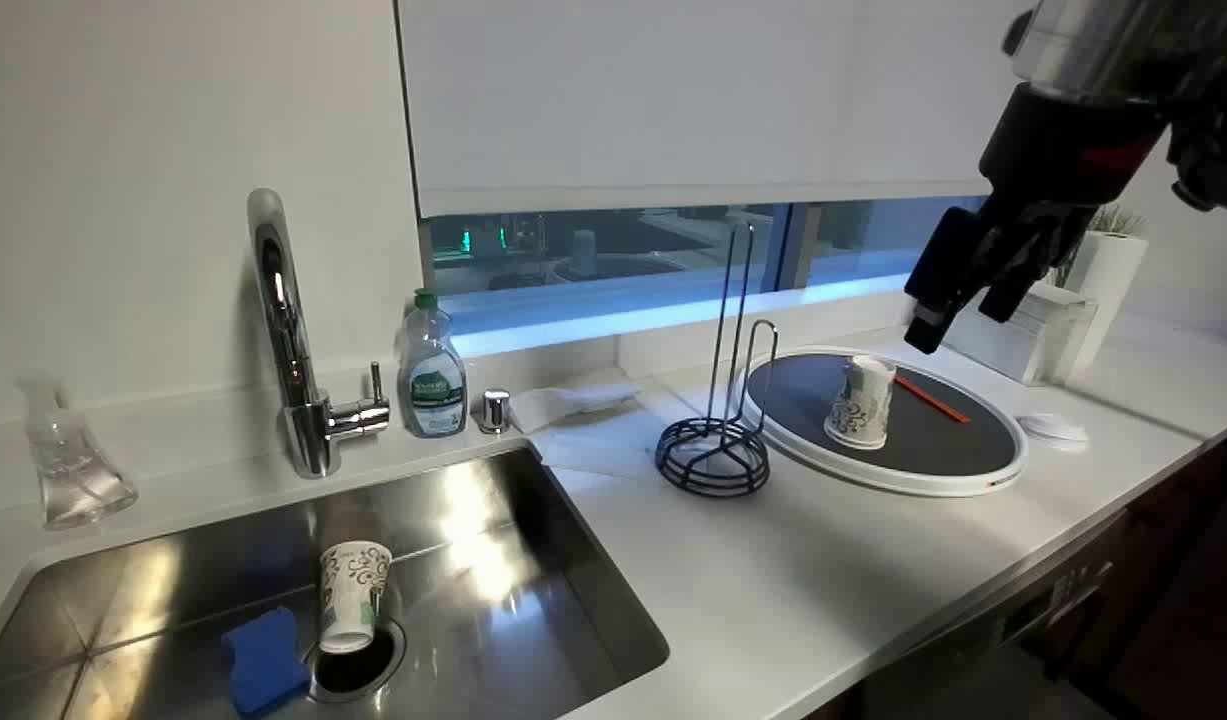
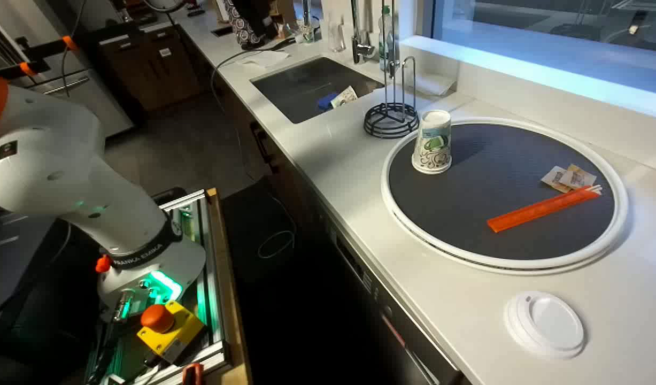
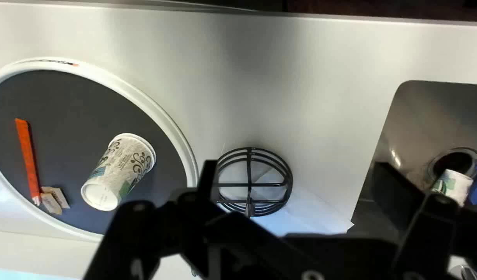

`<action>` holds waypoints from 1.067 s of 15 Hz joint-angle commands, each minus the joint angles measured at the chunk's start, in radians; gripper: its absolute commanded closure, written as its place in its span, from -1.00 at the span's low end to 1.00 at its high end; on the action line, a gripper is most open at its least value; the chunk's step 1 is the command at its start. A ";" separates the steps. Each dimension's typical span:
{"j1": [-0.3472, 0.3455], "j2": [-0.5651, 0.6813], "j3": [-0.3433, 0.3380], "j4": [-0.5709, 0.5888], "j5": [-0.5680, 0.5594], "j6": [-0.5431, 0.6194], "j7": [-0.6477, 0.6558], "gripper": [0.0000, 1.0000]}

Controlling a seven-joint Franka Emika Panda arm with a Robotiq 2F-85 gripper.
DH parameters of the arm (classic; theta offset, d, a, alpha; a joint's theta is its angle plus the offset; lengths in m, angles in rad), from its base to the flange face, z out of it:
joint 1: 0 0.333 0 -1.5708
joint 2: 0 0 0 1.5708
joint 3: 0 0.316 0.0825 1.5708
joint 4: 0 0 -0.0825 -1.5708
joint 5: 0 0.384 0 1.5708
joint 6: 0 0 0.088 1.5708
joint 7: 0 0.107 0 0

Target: Turn the paper cup over and put the orange object inside the paper cup

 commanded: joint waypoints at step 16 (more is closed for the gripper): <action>-0.313 0.245 -0.056 0.097 -0.228 0.249 0.366 -1.00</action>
